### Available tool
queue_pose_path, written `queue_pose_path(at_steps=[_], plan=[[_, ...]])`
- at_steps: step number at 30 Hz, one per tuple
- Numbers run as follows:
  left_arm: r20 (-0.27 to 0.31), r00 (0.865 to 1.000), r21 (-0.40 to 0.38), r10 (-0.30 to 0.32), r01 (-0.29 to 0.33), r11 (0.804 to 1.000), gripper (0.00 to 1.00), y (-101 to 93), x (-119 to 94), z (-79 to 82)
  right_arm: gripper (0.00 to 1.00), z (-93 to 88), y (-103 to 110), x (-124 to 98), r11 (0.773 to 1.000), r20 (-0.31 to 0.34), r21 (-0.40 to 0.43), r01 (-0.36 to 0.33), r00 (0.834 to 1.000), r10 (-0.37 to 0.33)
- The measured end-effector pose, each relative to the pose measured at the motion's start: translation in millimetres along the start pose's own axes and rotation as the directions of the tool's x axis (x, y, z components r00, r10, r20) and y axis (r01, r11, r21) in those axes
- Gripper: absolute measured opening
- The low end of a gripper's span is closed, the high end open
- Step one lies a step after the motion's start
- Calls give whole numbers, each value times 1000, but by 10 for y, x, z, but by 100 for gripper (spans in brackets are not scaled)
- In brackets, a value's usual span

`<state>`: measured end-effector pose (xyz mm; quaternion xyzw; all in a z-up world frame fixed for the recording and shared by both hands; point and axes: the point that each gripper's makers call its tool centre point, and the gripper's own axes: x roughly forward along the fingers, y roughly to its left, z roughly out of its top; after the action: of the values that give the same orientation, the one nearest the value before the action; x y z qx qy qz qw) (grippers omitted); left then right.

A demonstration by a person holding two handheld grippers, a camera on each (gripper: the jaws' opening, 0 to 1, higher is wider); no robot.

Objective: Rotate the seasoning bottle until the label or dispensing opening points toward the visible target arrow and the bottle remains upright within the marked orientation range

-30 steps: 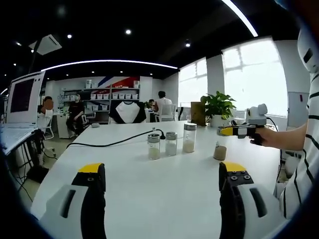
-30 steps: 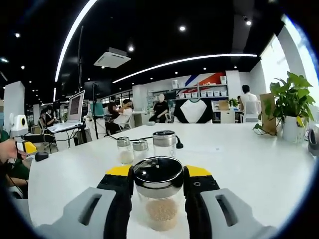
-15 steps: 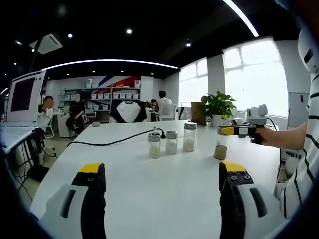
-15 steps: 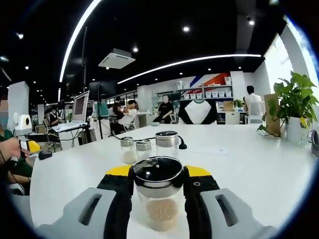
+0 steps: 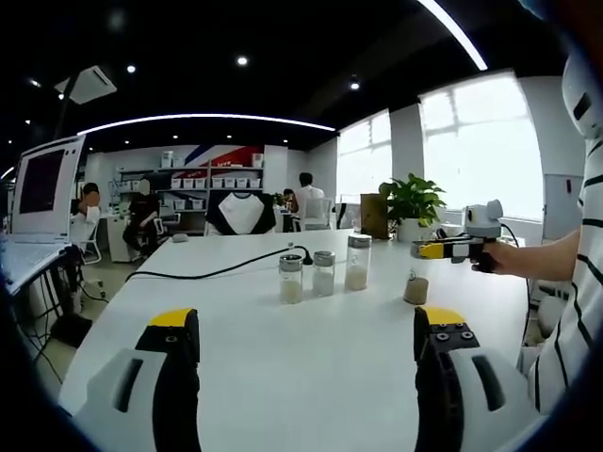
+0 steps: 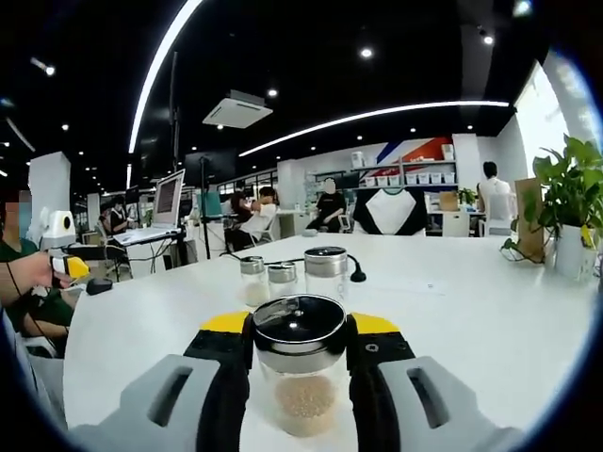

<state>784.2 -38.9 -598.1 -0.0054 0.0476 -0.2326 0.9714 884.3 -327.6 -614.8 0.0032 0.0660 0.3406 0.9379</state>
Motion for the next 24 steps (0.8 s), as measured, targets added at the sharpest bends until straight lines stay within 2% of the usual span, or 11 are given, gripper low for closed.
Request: queue_pose_path(at_steps=[12,24], plan=[[-4,1000,-6,4,-4,1000,100,10,-20,-38,38,-12,-25,11,994,12,14,-105,994,105],[1,1000,-14,5,-5,1000,100,31,-30,-55,38,-18,12,6,971,8,7,-238,971,238]])
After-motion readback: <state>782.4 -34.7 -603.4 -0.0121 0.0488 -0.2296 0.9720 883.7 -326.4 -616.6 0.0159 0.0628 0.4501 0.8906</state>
